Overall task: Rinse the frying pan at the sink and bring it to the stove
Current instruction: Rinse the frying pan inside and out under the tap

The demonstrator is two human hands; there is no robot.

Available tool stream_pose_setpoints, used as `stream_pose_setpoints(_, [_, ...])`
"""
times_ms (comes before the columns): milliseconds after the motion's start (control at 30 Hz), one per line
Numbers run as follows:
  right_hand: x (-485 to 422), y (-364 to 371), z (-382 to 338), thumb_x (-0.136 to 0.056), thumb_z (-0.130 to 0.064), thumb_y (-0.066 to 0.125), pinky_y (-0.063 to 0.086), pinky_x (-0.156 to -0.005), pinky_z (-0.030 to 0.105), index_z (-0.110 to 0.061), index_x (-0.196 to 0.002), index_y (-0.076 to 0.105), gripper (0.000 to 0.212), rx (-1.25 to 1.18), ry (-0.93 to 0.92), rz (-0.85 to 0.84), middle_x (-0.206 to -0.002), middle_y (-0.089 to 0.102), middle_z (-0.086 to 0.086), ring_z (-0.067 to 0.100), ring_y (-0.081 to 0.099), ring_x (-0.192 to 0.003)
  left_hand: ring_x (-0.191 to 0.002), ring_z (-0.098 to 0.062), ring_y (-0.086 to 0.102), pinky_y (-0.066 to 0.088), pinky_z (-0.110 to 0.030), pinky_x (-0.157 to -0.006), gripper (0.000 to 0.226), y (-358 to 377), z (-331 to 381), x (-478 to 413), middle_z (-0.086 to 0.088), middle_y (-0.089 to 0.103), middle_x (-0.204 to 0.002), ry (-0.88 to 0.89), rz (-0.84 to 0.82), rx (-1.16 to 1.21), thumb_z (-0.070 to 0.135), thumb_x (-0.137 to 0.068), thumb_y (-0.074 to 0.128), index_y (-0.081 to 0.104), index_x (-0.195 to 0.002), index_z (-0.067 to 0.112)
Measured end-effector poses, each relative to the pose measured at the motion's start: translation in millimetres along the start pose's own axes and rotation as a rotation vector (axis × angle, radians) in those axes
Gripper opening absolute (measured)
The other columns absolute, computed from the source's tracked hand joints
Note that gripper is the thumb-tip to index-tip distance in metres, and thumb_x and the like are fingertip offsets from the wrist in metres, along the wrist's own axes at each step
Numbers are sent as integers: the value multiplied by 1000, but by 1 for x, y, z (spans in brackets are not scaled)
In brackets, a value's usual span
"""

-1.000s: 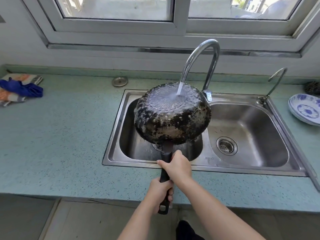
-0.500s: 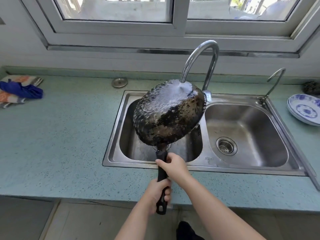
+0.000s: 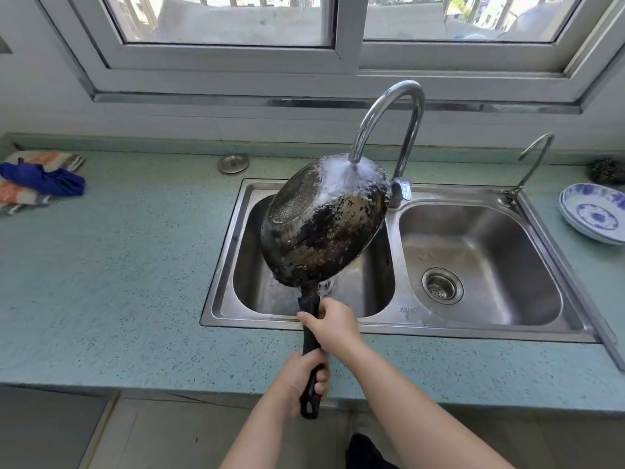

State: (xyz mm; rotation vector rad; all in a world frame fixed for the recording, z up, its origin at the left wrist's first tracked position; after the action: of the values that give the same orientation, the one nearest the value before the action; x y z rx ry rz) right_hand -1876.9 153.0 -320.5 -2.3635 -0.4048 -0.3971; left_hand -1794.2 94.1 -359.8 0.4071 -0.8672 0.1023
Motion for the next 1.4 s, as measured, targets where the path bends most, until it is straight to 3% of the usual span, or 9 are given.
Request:
stream_pose_setpoints(167, [-2,3,8,-83,-35,63,37,-66,27,-11,-84,58,25,-69,31,-21,-81,57,0,16,52,-77,-29,-11,33,28,-15,-34,24,-5,0,-2,0,40,-40,24,58,-81,3,-88,44,39,-66,12])
stream_pose_setpoints(367, [-5,9,23,-80,-34,65,54,-81,46,0,-88,62,36,-226,125,-34,-82,63,10,31,64,-89,-32,-14,36,31,-19,-34,16,-7,2,-2,-3,43,-43,64,127,-198,0,-83,46,44,-71,10])
stream_pose_setpoints(467, [-7,11,28,-80,-34,65,54,-81,52,-1,-85,61,34,-269,138,-47,-87,66,16,34,65,-91,-32,-14,38,33,-20,-35,17,-6,3,-1,-4,44,-44,94,154,-248,0,-83,47,46,-69,9])
stream_pose_setpoints(633, [-8,8,27,-79,-34,65,55,-81,52,-12,-75,57,24,-302,131,-71,-89,67,15,33,66,-92,-34,-15,40,35,-21,-37,16,-4,5,2,-5,46,-47,114,178,-257,2,-84,50,49,-70,9])
stream_pose_setpoints(767, [-6,5,29,-82,-30,63,54,-83,53,-2,-88,60,29,-369,160,-97,-100,68,22,34,65,-97,-32,-16,41,34,-19,-37,15,-1,5,1,-6,47,-46,145,236,-294,1,-82,50,50,-69,8])
stream_pose_setpoints(933, [-5,4,34,-86,-25,61,50,-88,55,-7,-85,57,19,-437,190,-114,-90,61,15,39,61,-104,-30,-15,43,35,-20,-37,14,3,3,-2,-7,48,-48,164,279,-349,2,-80,51,51,-68,9])
stream_pose_setpoints(1100, [-5,1,36,-84,-28,62,50,-88,56,-6,-87,59,23,-445,197,-108,-108,64,28,39,62,-103,-32,-16,44,37,-22,-41,14,7,2,-2,-7,49,-48,162,282,-334,4,-81,53,53,-68,9])
stream_pose_setpoints(1233, [-7,2,39,-79,-33,63,52,-83,56,-13,-76,57,21,-413,170,-86,-102,67,25,36,65,-97,-33,-17,44,38,-26,-44,14,8,2,-2,-5,49,-46,150,265,-309,4,-80,53,52,-67,9])
stream_pose_setpoints(1400, [-7,0,34,-75,-40,64,54,-80,54,-7,-78,58,34,-313,123,-57,-87,66,16,35,65,-92,-35,-16,43,37,-24,-42,15,9,2,0,-5,48,-47,130,205,-251,4,-83,52,51,-69,8])
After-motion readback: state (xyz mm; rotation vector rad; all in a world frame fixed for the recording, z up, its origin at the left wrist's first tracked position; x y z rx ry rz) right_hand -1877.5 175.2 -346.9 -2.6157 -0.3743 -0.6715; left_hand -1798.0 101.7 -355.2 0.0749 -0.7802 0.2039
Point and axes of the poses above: each hand's wrist, its own x-axis away from the middle knuckle, its own y-axis out of the palm, z = x × y, the point moved 4 cm from there along -x, towards the middle knuckle
